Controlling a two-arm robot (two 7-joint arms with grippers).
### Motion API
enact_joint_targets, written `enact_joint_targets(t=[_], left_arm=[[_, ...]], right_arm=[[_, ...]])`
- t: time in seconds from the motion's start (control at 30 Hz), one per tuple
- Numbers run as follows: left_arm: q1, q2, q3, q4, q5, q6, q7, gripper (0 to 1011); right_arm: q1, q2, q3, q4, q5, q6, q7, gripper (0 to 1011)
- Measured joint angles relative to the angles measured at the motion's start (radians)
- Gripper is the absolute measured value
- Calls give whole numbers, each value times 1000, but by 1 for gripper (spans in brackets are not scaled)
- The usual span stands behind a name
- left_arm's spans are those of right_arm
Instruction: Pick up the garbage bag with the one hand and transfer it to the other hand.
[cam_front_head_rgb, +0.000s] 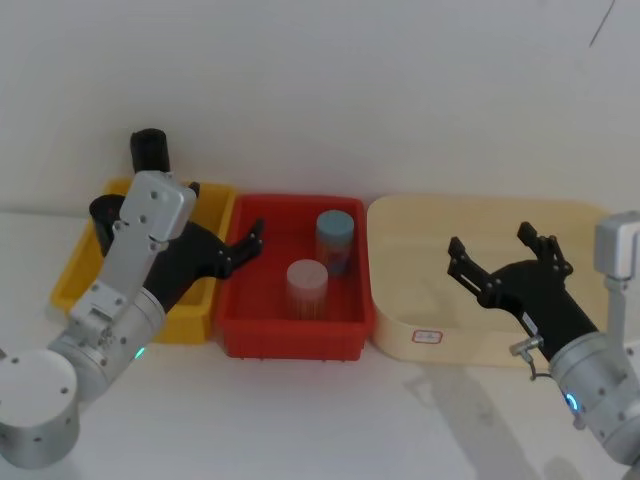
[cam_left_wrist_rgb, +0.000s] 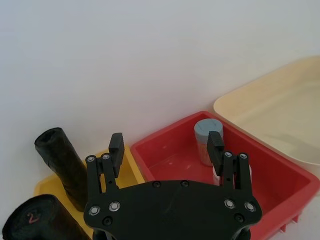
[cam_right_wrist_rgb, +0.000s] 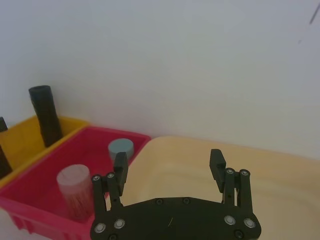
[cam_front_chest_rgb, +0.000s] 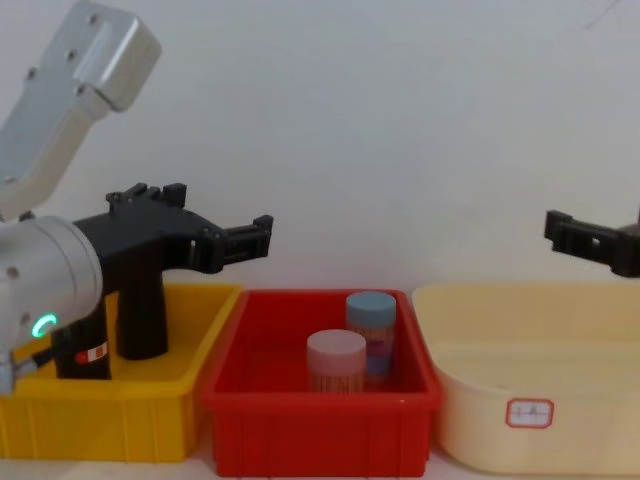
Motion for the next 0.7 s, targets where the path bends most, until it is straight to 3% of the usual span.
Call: enact_joint_targets(t=[0.3,0.4,0.47,0.7], left_arm=[[-3,70,-45,-77,-74,76,-104,1001],[4,121,-90,-116,-127,113,-164,1001],[7,131,-100,-122,-138,119,-175,1001],[50,221,-205,-168,-244,175,-260,1001]], right_arm=[[50,-34,-14,-79,29,157,-10,1000],[65,-45,-18,-103,40,202,-15,1000],[73,-51,-21,-115,46,230,-16,1000],[111,-76,-33,-172,75,363,-20,1000]])
